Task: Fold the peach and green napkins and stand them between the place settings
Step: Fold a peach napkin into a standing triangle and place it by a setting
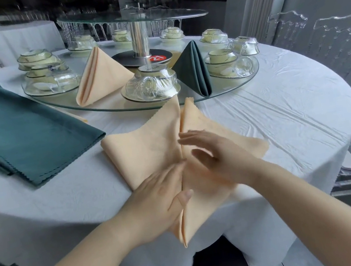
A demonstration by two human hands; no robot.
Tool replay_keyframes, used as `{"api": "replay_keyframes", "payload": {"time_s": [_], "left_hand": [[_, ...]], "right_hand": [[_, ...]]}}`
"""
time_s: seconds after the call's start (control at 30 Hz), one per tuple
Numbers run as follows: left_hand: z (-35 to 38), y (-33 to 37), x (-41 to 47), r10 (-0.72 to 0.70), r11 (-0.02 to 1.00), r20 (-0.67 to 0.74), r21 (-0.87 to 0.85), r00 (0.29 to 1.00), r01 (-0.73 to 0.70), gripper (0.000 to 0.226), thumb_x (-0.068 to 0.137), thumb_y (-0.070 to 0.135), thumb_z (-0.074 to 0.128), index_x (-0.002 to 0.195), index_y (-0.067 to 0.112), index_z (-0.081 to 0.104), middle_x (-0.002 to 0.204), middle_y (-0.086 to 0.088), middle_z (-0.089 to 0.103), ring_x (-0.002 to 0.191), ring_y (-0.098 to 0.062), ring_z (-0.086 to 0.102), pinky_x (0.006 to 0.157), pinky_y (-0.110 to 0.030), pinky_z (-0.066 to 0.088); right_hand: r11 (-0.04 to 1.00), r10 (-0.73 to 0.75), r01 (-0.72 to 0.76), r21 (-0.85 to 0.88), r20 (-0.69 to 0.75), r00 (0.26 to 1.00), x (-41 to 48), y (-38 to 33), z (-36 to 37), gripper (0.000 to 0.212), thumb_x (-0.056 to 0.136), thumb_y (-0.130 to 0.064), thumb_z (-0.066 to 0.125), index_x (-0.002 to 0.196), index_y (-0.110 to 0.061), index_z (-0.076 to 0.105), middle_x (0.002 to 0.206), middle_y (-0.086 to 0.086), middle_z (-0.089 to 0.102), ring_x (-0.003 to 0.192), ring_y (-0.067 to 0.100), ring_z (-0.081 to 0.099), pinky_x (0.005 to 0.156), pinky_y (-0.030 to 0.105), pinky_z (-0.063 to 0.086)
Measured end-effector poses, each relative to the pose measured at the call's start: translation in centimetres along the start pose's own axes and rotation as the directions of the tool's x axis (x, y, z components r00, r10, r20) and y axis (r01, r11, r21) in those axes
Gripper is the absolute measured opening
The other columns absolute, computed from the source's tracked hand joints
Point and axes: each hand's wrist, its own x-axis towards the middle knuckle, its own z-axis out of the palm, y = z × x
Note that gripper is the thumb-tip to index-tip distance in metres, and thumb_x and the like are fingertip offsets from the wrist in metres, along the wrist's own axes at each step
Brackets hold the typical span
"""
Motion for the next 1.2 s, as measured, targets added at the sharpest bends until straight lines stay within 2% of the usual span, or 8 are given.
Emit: {"api": "replay_keyframes", "payload": {"time_s": [0.2, 0.43, 0.53, 0.77, 0.87, 0.97, 1.07, 1.2], "left_hand": [[0.4, -0.6, -0.6, -0.078, 0.977, -0.285, -0.211, 0.955, 0.017, 0.080, 0.077, 0.077, 0.001, 0.132, 0.027, 0.033, 0.132, 0.018, 0.028, 0.125, 0.008, 0.023, 0.101, 0.001, 0.009], [-2.1, -3.1, 0.9, -0.321, 0.946, 0.105, 0.069, 0.941, 0.315, 0.095, 0.064, 0.072, 0.012, 0.147, 0.025, 0.005, 0.154, 0.012, -0.002, 0.140, -0.003, -0.005, 0.109, -0.016, -0.001], [-3.5, -5.4, 1.6, -0.397, 0.914, 0.108, 0.141, 0.912, 0.381, 0.067, 0.093, 0.054, 0.031, 0.147, 0.023, 0.004, 0.155, 0.009, -0.004, 0.141, -0.006, -0.004, 0.111, -0.021, 0.001], [-4.9, -10.8, 3.7, -0.534, 0.824, -0.008, 0.220, 0.845, 0.523, 0.055, 0.099, 0.041, 0.023, 0.147, 0.019, 0.011, 0.156, 0.004, 0.004, 0.142, -0.010, 0.001, 0.112, -0.025, 0.000], [-4.9, -10.3, 3.4, -0.451, 0.854, -0.230, 0.169, 0.863, 0.492, 0.046, 0.099, 0.036, 0.029, 0.140, 0.016, 0.034, 0.150, 0.000, 0.026, 0.139, -0.016, 0.019, 0.110, -0.023, 0.003], [-5.1, -8.0, 1.6, -0.140, 0.972, -0.421, 0.112, 0.896, 0.205, 0.052, 0.084, 0.037, 0.033, 0.115, 0.008, 0.063, 0.126, -0.010, 0.057, 0.119, -0.023, 0.050, 0.104, -0.022, 0.017], [-4.4, -4.2, -1.8, 0.206, 0.978, -0.187, 0.060, 0.960, -0.198, 0.050, 0.071, 0.030, 0.046, 0.114, 0.012, 0.063, 0.122, -0.001, 0.057, 0.115, -0.011, 0.047, 0.104, -0.010, 0.019], [-2.0, -1.7, -4.6, 0.342, 0.929, -0.012, 0.152, 0.939, -0.337, 0.066, 0.067, 0.044, 0.051, 0.129, 0.022, 0.042, 0.133, 0.006, 0.048, 0.124, -0.004, 0.038, 0.109, -0.020, 0.019]], "right_hand": [[0.994, 0.033, -0.016, -0.104, 0.163, 0.986, 1.6, 0.9, 2.4, 0.051, 0.092, -0.040, 0.028, 0.130, -0.014, 0.050, 0.140, -0.003, 0.044, 0.135, 0.015, 0.031, 0.114, 0.033, 0.021], [0.989, 0.026, -0.002, -0.149, 0.164, 0.986, 1.7, 1.2, 2.7, 0.063, 0.083, -0.046, 0.019, 0.131, -0.017, 0.048, 0.141, -0.006, 0.042, 0.136, 0.013, 0.030, 0.114, 0.030, 0.019], [0.991, 0.017, 0.004, -0.136, 0.158, 0.987, 1.6, 1.4, 2.9, 0.071, 0.079, -0.053, 0.014, 0.131, -0.018, 0.049, 0.141, -0.006, 0.043, 0.136, 0.013, 0.030, 0.114, 0.031, 0.020], [0.991, 0.006, 0.015, -0.133, 0.157, 0.988, 1.6, 1.4, 2.8, 0.083, 0.070, -0.056, 0.005, 0.132, -0.020, 0.047, 0.142, -0.009, 0.041, 0.136, 0.011, 0.028, 0.114, 0.027, 0.018], [0.994, -0.005, 0.021, -0.111, 0.143, 0.990, 1.5, 1.3, 2.8, 0.075, 0.076, -0.054, 0.012, 0.131, -0.019, 0.048, 0.141, -0.007, 0.042, 0.135, 0.012, 0.030, 0.114, 0.026, 0.019], [0.999, 0.012, -0.011, -0.030, 0.024, 1.000, 1.3, 1.1, 2.6, 0.048, 0.085, -0.033, 0.043, 0.128, -0.013, 0.049, 0.141, 0.001, 0.041, 0.131, 0.013, 0.036, 0.103, 0.009, 0.019], [0.999, 0.024, -0.019, 0.028, -0.195, 0.981, 1.0, 1.1, 2.1, 0.044, 0.078, -0.024, 0.051, 0.119, -0.008, 0.056, 0.128, 0.000, 0.048, 0.119, 0.008, 0.040, 0.095, 0.000, 0.018], [0.996, -0.031, 0.053, 0.065, -0.297, 0.954, -1.6, 0.6, 0.6, 0.034, 0.079, -0.031, 0.049, 0.104, -0.012, 0.062, 0.106, -0.010, 0.054, 0.103, 0.002, 0.049, 0.092, 0.001, 0.030]]}}
